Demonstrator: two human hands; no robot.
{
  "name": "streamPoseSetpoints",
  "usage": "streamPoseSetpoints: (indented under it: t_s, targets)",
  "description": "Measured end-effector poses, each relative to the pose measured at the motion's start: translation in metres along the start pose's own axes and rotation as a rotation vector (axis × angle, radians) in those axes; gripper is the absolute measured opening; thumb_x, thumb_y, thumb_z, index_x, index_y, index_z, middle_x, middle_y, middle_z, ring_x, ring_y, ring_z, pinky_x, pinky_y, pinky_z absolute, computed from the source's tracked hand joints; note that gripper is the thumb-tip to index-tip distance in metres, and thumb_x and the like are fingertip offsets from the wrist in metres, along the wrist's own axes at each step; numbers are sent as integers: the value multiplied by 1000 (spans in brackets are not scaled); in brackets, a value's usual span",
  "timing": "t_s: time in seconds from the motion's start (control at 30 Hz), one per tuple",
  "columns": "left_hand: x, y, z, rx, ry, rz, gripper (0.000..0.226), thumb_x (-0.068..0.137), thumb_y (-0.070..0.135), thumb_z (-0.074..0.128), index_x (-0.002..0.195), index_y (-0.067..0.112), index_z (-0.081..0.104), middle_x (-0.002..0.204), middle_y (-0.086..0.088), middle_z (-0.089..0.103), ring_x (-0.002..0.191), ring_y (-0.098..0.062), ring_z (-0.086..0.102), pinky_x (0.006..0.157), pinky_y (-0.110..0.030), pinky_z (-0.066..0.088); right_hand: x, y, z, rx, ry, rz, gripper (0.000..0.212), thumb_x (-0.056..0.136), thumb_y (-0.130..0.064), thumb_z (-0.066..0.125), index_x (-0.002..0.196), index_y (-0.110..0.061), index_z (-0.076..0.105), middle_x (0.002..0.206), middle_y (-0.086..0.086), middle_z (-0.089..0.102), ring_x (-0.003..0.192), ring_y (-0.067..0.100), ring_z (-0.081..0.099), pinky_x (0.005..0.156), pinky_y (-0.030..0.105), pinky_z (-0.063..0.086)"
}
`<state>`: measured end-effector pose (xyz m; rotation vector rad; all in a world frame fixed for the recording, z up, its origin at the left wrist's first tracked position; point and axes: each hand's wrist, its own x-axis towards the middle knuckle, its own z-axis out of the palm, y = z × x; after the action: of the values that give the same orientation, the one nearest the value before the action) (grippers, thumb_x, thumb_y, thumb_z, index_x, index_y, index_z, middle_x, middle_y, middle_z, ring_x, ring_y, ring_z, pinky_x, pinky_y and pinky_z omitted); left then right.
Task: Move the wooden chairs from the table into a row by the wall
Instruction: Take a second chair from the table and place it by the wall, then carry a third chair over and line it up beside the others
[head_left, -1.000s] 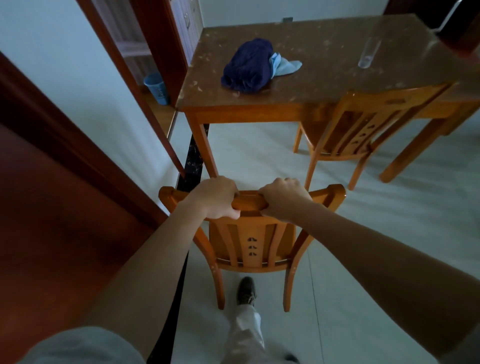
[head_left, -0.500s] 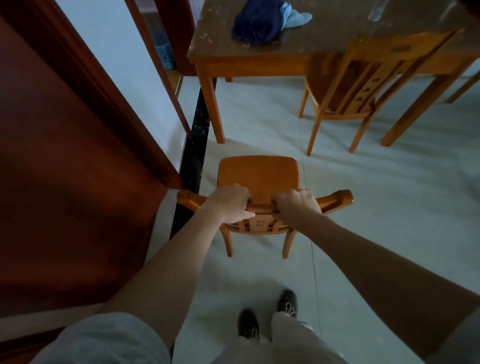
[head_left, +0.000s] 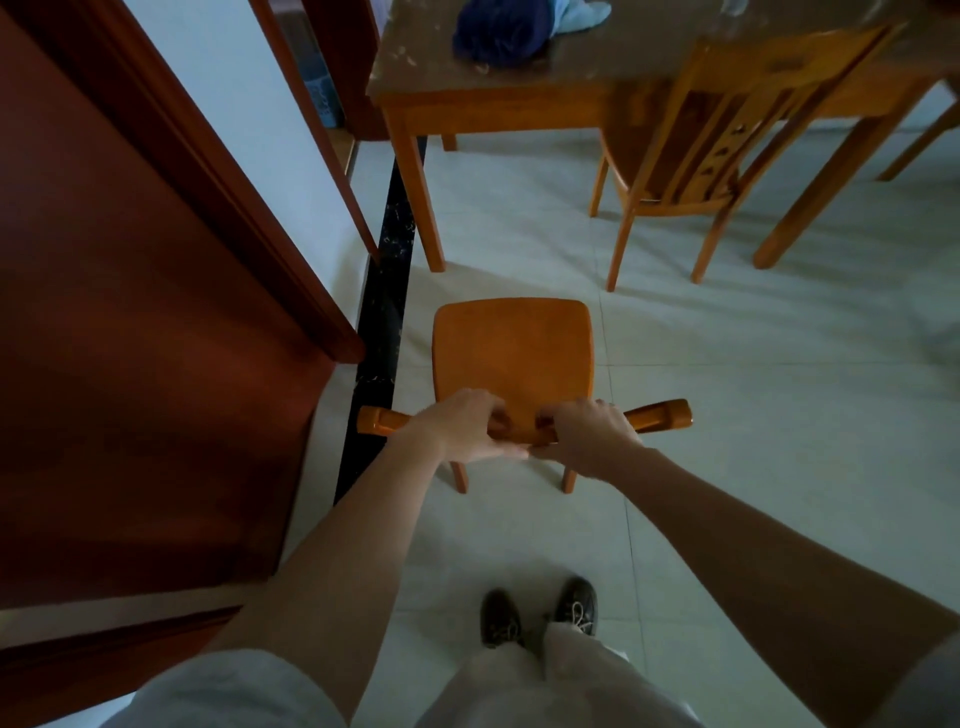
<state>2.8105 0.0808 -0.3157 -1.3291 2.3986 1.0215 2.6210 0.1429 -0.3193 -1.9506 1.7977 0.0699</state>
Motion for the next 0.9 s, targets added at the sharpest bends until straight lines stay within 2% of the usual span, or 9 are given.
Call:
streamPoseSetpoints:
  t_s: [0.07, 0.1, 0.17, 0.23, 0.33, 0.43, 0.5, 0.6, 0.9]
  targets:
    - [-8, 14, -31, -240, 171, 97, 65, 84, 76, 63, 137, 38, 56, 141, 12, 57, 127, -11, 54, 102, -40, 48, -10, 6, -30, 332, 86, -11, 45, 83, -53, 75, 121, -30, 64, 105, -14, 68, 82, -2, 60, 66, 12, 45]
    - [-11, 24, -51, -339, 297, 173, 63, 87, 76, 58, 139, 42, 52, 146, 15, 53, 132, -10, 51, 103, -37, 46, -16, 10, -51, 524, 199, -4, 58, 79, -59, 75, 127, -28, 64, 116, -14, 68, 94, 0, 63, 74, 14, 49]
    - [-16, 49, -91, -498, 492, 308, 52, 93, 68, 56, 140, 47, 48, 147, 19, 52, 134, -5, 51, 105, -33, 45, -31, 17, -96, 867, 463, -15, 76, 73, -69, 72, 131, -21, 63, 127, -6, 69, 114, 10, 67, 92, 33, 58]
    - [-14, 86, -126, -591, 573, 436, 47, 96, 57, 60, 140, 47, 46, 144, 18, 55, 133, -3, 53, 108, -35, 46, -47, 28, -141, 1018, 670, -91, 74, 78, -65, 73, 134, -18, 62, 132, 1, 68, 121, 14, 66, 99, 46, 57]
    - [-1, 151, -160, -655, 620, 629, 49, 93, 51, 67, 139, 42, 51, 135, 12, 64, 132, -10, 58, 108, -41, 49, -69, 58, -201, 987, 939, -220, 64, 84, -56, 75, 136, -21, 60, 136, 1, 66, 126, 15, 63, 104, 49, 52]
    - [30, 212, -168, -662, 599, 742, 54, 89, 52, 73, 138, 44, 52, 136, 8, 64, 133, -17, 59, 111, -52, 48, -87, 109, -237, 882, 1079, -243, 70, 83, -54, 77, 140, -18, 57, 140, 0, 63, 131, 13, 58, 109, 47, 48]
    - [60, 251, -166, -624, 559, 765, 56, 87, 52, 76, 138, 46, 52, 138, 7, 63, 134, -18, 57, 111, -57, 46, -95, 150, -250, 849, 1113, -219, 73, 83, -50, 79, 142, -15, 54, 142, 2, 61, 133, 14, 57, 111, 47, 47]
    - [111, 311, -160, -625, 537, 786, 58, 87, 49, 77, 139, 45, 52, 139, 11, 62, 135, -15, 57, 112, -54, 46, -100, 214, -269, 828, 1158, -198, 68, 85, -42, 80, 143, -15, 54, 142, 0, 62, 131, 12, 58, 109, 45, 49]
    - [248, 449, -177, -634, 557, 754, 62, 85, 50, 78, 141, 48, 50, 139, 22, 60, 135, -6, 54, 113, -48, 45, -90, 392, -361, 691, 1081, -134, 72, 82, -46, 81, 143, -20, 53, 140, -8, 61, 130, 1, 54, 110, 38, 48]
